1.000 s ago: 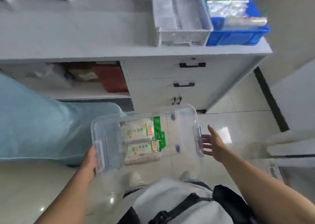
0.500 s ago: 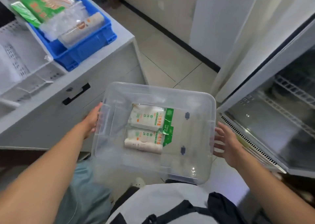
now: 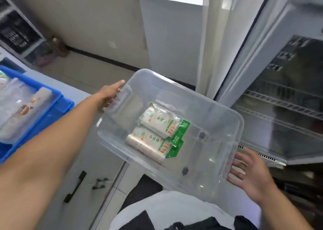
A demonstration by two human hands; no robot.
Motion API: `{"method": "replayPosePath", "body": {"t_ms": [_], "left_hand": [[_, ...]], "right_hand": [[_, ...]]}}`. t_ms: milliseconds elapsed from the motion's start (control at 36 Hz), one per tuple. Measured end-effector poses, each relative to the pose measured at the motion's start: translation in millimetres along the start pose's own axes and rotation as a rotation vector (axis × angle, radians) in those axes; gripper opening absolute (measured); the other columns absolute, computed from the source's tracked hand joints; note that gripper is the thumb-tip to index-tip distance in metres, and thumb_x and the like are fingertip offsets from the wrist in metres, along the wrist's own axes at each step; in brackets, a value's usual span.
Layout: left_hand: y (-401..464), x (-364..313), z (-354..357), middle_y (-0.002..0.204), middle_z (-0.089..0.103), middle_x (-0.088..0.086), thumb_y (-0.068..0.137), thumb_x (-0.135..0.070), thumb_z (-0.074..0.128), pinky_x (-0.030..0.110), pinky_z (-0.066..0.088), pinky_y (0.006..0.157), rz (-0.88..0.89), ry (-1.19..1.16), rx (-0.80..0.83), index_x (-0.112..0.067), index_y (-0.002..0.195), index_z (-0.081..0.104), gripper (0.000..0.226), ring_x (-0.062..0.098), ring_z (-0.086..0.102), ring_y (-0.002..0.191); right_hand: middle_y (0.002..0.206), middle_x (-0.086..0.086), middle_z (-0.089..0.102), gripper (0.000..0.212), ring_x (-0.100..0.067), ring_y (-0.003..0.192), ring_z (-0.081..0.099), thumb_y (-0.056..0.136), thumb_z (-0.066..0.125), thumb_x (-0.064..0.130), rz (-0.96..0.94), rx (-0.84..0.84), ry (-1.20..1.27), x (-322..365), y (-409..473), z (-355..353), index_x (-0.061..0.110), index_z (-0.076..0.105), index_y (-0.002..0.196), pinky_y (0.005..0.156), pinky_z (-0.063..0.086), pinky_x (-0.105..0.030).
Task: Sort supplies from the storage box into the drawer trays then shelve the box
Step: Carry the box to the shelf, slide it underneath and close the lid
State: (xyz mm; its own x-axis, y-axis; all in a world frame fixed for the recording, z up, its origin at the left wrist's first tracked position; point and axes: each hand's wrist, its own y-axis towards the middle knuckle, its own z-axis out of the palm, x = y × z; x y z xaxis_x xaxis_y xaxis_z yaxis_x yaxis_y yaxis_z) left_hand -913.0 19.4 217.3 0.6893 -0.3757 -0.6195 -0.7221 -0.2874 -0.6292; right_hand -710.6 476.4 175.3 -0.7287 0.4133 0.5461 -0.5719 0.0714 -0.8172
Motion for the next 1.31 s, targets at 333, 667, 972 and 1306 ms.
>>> {"method": "replayPosePath", "body": {"t_ms": [333,667,972,1306], "left_hand": [[107,-108,-63,0.095,0.068,0.001,0.085,-0.072,0.048,0.032,0.045,0.067,0.128,0.087,0.252,-0.02,0.096,0.071,0.057,0.022,0.064,0.081],[251,-154,-123,0.092,0.07,0.005,0.088,-0.07,0.045,0.033,0.049,0.066,0.0,0.014,0.155,-0.017,0.1,0.073,0.061,0.025,0.064,0.079],[293,-108,-230,0.097,0.063,0.009,0.096,-0.062,0.042,0.044,0.043,0.093,-0.283,-0.341,-0.187,-0.018,0.096,0.065,0.05,0.028,0.059,0.089],[340,-45,-321,0.095,0.071,0.003,0.082,-0.066,0.058,0.034,0.048,0.065,-0.485,-0.661,-0.579,-0.022,0.09,0.07,0.046,0.023,0.066,0.082]], "right_hand": [[0.104,-0.012,0.065,0.044,-0.032,0.097,0.062,0.092,0.051,0.047,-0.117,-0.103,0.179,39,-4,112,0.016,0.067,0.118,0.079,0.052,-0.049],[0.087,-0.012,0.071,0.042,-0.034,0.086,0.064,0.078,0.062,0.043,-0.125,-0.034,0.036,154,86,231,0.015,0.074,0.106,0.08,0.054,-0.049],[0.092,-0.007,0.066,0.02,-0.027,0.083,0.061,0.086,0.058,0.033,-0.045,0.107,-0.296,296,252,402,0.02,0.072,0.091,0.074,0.048,-0.039],[0.094,-0.003,0.065,0.04,-0.023,0.086,0.056,0.077,0.063,0.043,-0.044,0.312,-0.826,389,393,693,0.02,0.07,0.109,0.075,0.045,-0.037]]}}
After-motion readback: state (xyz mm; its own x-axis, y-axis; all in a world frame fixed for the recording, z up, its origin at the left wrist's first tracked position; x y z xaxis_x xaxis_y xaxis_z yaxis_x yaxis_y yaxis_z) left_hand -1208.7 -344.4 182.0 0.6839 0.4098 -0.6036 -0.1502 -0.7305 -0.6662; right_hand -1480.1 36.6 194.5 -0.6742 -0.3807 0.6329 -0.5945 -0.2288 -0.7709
